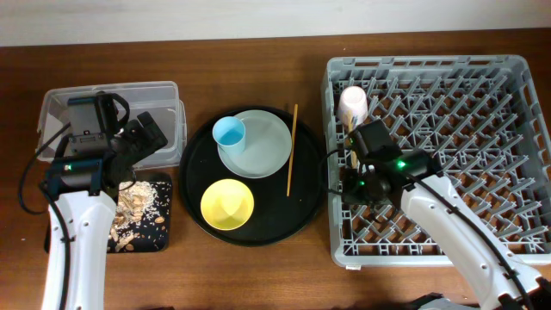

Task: Sort waste into correct bins and load items into the dishwasher rack
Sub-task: 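Grasp one chopstick and place it into the rack, then return the right gripper to the tray and grasp the second chopstick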

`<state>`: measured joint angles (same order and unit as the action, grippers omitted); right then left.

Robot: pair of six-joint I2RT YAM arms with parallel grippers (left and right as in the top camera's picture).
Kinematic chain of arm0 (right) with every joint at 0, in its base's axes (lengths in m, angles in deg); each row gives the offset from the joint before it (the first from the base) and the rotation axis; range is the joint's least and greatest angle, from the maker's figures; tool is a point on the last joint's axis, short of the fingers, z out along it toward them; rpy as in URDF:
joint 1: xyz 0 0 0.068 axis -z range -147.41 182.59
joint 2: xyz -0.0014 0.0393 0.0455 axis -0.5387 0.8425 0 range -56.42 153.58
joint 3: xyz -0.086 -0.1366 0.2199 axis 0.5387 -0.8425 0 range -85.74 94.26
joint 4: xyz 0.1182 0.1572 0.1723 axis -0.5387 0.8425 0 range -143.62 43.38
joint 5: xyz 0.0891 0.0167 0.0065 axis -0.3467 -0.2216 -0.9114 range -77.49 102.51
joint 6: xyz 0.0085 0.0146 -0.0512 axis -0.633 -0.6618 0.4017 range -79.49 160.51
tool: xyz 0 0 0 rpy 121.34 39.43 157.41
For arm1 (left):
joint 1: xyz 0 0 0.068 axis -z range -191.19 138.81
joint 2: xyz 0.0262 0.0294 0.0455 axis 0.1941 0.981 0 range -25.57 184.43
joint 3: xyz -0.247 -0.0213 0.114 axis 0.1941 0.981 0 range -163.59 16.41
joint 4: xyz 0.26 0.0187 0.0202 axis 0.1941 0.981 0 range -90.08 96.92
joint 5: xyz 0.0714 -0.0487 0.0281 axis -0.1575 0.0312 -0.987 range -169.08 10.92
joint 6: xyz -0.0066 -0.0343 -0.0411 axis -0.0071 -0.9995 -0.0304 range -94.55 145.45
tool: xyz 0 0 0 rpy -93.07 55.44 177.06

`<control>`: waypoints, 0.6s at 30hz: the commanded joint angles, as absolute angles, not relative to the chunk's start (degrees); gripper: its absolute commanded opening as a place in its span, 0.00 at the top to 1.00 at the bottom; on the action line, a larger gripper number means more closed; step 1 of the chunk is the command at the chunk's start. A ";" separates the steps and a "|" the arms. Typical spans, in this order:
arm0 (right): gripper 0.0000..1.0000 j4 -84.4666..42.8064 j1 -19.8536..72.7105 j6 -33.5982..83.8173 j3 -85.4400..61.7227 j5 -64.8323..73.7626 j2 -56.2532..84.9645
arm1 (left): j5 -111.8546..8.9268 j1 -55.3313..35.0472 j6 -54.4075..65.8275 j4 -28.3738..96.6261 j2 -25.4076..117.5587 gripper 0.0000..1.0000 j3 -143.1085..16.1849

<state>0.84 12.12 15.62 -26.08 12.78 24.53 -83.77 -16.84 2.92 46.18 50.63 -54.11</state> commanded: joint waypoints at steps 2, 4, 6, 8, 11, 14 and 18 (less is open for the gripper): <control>0.96 0.60 12.54 12.54 -26.75 17.70 24.75 | -83.62 -16.99 3.19 46.11 50.44 0.01 -54.98; 0.96 0.73 12.54 12.52 -28.26 17.72 24.75 | -83.62 -16.99 3.19 46.11 50.44 0.01 -54.98; 0.96 -1.04 12.54 12.52 -30.54 17.68 24.75 | -83.59 -16.99 3.19 46.11 50.44 0.01 -54.98; 0.96 -1.85 12.54 12.52 -31.06 17.46 24.73 | -83.62 -16.99 3.19 46.11 50.44 0.01 -54.98; 0.96 -1.74 12.54 12.54 -31.08 17.28 24.73 | -83.62 -16.99 3.19 46.11 50.44 0.01 -54.98; 0.96 -1.80 12.54 12.32 -31.08 16.96 24.73 | -83.59 -16.99 3.21 46.11 50.44 0.01 -54.98; 0.96 -2.24 12.54 11.23 -31.08 14.86 24.73 | -83.59 -16.99 3.19 46.11 50.44 0.01 -54.98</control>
